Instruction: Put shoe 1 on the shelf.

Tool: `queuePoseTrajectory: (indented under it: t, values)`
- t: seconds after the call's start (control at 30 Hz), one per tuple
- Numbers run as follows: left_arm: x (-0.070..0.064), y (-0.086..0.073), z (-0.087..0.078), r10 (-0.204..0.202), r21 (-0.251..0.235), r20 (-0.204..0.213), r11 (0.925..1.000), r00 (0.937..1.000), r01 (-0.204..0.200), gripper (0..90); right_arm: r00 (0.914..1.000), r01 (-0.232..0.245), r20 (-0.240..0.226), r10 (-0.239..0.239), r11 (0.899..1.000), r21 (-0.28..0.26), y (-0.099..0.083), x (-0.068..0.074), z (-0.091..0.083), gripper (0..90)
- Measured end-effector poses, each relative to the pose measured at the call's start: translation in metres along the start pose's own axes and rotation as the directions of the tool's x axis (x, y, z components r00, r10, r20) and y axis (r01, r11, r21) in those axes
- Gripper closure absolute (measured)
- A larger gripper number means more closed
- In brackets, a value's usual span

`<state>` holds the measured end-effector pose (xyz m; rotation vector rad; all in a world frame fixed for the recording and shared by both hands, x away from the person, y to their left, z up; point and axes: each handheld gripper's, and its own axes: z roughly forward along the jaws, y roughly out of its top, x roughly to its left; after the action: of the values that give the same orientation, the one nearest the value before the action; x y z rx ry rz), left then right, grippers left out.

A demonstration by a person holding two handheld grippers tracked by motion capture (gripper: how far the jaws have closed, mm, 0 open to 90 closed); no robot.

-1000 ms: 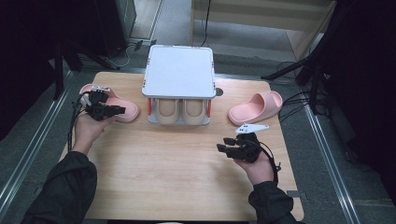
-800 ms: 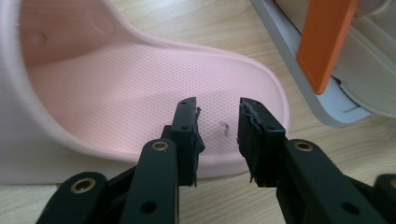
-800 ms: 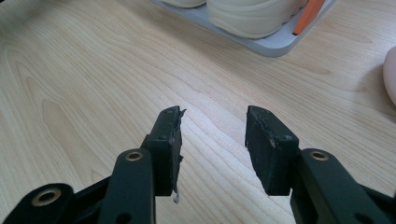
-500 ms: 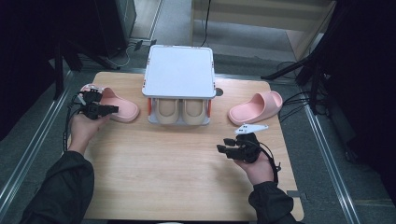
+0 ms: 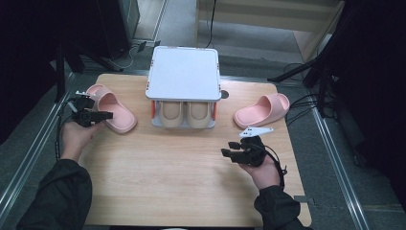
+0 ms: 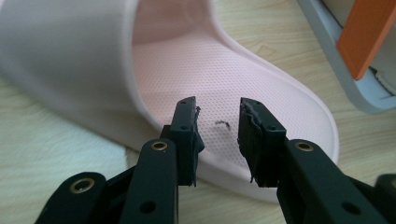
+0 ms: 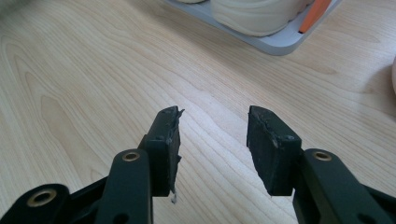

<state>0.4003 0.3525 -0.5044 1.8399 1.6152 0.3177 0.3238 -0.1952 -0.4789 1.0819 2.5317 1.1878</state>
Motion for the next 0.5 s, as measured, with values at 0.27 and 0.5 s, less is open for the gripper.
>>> queuePoseTrajectory:
  t: [0.27, 0.5]
  values:
    - [0.01, -0.008, -0.012, -0.015, -0.002, -0.002, 0.9999, 0.9999, 0.015, 67.9, 0.9999, 0.008, -0.01, -0.008, 1.0, 0.002, 0.003, 0.001, 0.003, 54.7]
    - [0.014, -0.012, -0.015, -0.029, 0.004, 0.001, 0.9996, 0.9996, 0.029, 67.1, 0.9995, 0.021, -0.023, -0.02, 1.0, 0.007, 0.007, 0.002, 0.007, 54.7]
